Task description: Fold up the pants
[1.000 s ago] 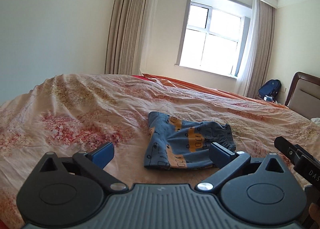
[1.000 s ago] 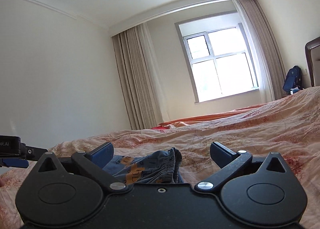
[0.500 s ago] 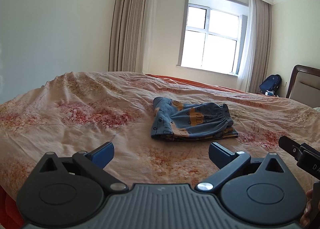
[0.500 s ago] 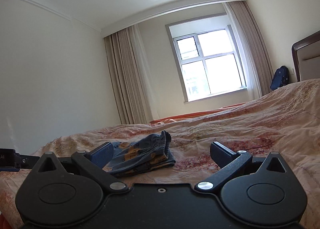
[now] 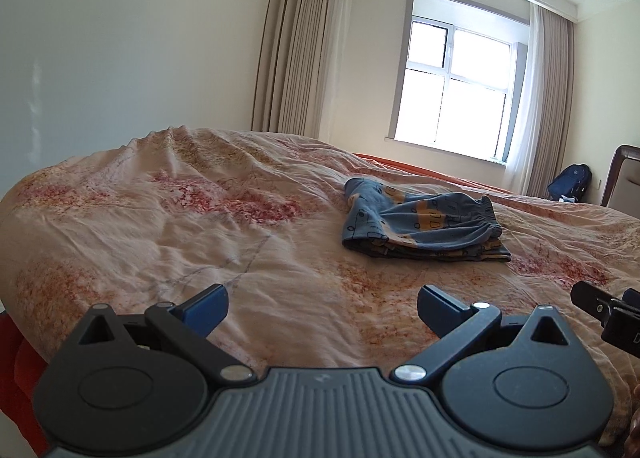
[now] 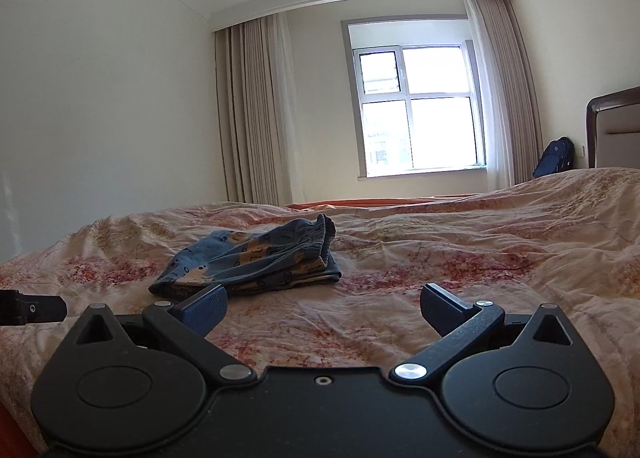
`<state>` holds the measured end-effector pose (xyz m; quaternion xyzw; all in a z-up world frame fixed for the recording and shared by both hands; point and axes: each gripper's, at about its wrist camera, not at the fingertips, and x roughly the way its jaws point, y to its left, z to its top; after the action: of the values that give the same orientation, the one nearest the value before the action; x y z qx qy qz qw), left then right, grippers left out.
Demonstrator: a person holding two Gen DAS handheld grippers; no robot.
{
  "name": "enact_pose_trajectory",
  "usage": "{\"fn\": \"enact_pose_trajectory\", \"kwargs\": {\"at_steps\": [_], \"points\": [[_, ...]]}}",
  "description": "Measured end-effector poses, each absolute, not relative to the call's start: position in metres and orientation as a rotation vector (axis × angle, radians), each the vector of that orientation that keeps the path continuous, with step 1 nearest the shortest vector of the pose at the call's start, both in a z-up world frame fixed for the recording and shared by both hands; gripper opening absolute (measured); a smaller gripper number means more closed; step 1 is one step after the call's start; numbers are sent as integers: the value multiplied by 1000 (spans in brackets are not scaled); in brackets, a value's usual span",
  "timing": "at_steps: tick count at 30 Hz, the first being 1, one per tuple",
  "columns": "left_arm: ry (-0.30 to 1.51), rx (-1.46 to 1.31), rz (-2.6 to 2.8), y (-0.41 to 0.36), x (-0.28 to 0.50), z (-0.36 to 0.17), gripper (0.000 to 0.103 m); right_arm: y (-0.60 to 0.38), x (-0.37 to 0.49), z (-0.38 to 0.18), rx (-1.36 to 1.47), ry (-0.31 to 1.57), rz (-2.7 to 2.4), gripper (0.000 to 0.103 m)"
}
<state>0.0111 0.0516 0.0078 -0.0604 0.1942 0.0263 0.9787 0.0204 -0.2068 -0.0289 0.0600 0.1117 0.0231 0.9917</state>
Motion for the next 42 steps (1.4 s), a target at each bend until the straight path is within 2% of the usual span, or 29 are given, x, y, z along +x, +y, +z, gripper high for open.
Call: {"fn": "enact_pose_trajectory", "kwargs": {"at_steps": [42], "points": [[447, -182, 96, 61, 16, -1, 103, -202, 26, -33, 117, 245, 87, 103]]}}
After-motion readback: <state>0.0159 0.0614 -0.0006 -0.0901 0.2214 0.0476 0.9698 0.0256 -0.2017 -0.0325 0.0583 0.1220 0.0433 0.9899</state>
